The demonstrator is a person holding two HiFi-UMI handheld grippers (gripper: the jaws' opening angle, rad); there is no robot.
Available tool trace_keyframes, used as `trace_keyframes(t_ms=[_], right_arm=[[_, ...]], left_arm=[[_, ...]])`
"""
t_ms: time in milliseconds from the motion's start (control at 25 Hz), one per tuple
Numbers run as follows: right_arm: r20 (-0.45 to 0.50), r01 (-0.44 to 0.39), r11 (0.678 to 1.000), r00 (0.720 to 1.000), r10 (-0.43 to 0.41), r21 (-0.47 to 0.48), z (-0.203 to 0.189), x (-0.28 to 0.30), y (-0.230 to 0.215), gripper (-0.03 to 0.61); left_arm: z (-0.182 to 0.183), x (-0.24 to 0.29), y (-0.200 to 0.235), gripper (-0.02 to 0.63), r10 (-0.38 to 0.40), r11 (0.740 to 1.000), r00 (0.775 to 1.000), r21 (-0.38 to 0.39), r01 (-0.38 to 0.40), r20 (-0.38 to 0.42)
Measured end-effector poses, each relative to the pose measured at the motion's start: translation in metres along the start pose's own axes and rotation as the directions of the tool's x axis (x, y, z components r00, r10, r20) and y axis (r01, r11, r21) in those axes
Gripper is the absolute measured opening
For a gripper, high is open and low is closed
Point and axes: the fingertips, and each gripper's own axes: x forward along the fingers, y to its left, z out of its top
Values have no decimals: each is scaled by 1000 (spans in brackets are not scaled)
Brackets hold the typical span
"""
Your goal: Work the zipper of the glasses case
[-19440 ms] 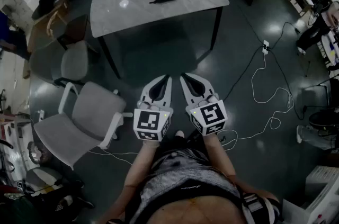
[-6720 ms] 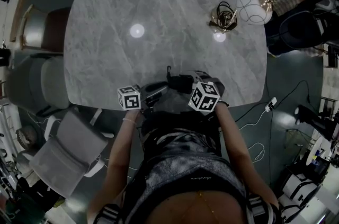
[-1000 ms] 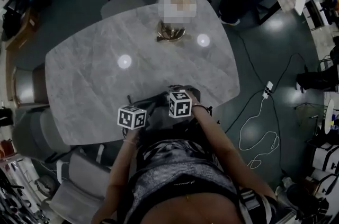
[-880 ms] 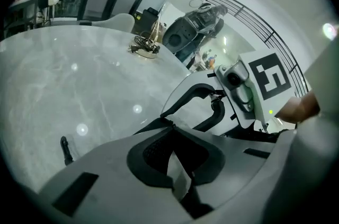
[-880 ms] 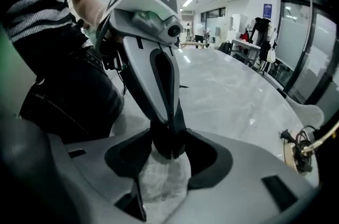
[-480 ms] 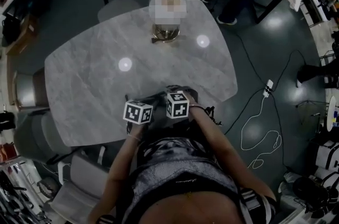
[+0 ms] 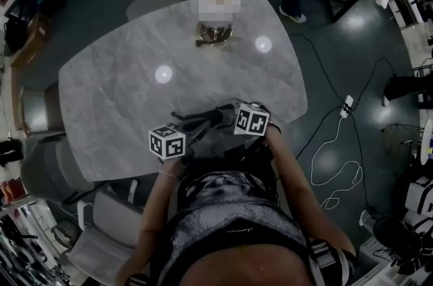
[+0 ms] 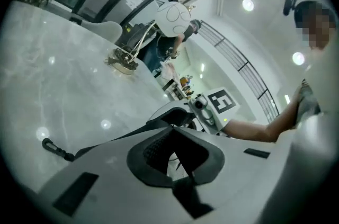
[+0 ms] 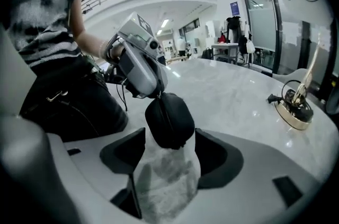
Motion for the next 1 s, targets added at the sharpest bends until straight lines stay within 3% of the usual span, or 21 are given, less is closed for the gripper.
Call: trace_keyframes(t_ms=[160,280,480,800,1000], right_arm=[[99,55,998,994,-52,-24,19,-7,0,325],[118,65,998,991,-63,-14,24,-9,-1,322],[133,79,996,989,-72,-52,52,-1,2,318],[145,93,987,987,-74,-132,94,48,16,318],[84,94,976,993,-79,-196,107,68,17,313]], left_arm=[[12,-9,-16,5,-175,982,975,-44,183,140],[16,-24,-2,5,-198,965,945,-119,235,260],[19,-55,10,5,-150,962,927,-166,217,343],[11,-99,32,5,-80,969,924,-189,160,373],[3,-126,52,5,-35,970,922,-208,123,385]])
